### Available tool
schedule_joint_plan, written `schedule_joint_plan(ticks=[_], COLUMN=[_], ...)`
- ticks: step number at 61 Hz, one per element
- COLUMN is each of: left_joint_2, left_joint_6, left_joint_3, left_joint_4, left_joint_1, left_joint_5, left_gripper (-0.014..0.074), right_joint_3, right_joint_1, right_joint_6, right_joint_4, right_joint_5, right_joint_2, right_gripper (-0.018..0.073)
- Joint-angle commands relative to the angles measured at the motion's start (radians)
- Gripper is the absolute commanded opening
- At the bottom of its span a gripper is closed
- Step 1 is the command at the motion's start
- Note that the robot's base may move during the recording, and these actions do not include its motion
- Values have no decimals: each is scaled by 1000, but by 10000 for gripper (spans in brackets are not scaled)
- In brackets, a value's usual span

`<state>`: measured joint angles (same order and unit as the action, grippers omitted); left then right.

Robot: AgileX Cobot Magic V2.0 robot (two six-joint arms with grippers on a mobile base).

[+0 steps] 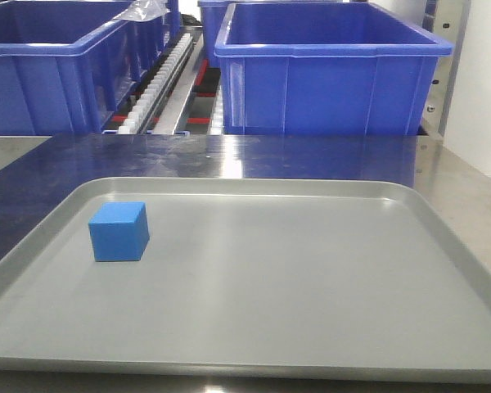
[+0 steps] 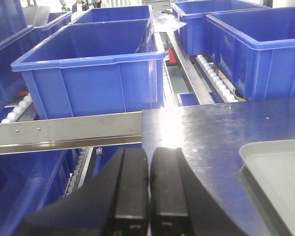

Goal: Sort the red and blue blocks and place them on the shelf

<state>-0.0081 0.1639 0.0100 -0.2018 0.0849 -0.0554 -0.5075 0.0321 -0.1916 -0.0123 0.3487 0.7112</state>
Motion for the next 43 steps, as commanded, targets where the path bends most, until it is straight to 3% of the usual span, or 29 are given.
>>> schedule_joint_plan(ticks=[1,12,43], left_joint_2=[-17,-17,-17], left_joint_6=[5,5,5], left_joint_3=[42,42,42], left_joint_4=[2,2,2], left_joint_1=[4,4,4], left_joint_5=[82,82,82], left_gripper=[123,123,123], right_joint_3=[16,90,130], right_joint_1=[-35,-84,-85], right_joint_6=[10,10,10], right_joint_4=[12,12,12], right_joint_5=[-98,-98,-134], right_joint_2=[-60,-155,-188], right_gripper=[49,49,49])
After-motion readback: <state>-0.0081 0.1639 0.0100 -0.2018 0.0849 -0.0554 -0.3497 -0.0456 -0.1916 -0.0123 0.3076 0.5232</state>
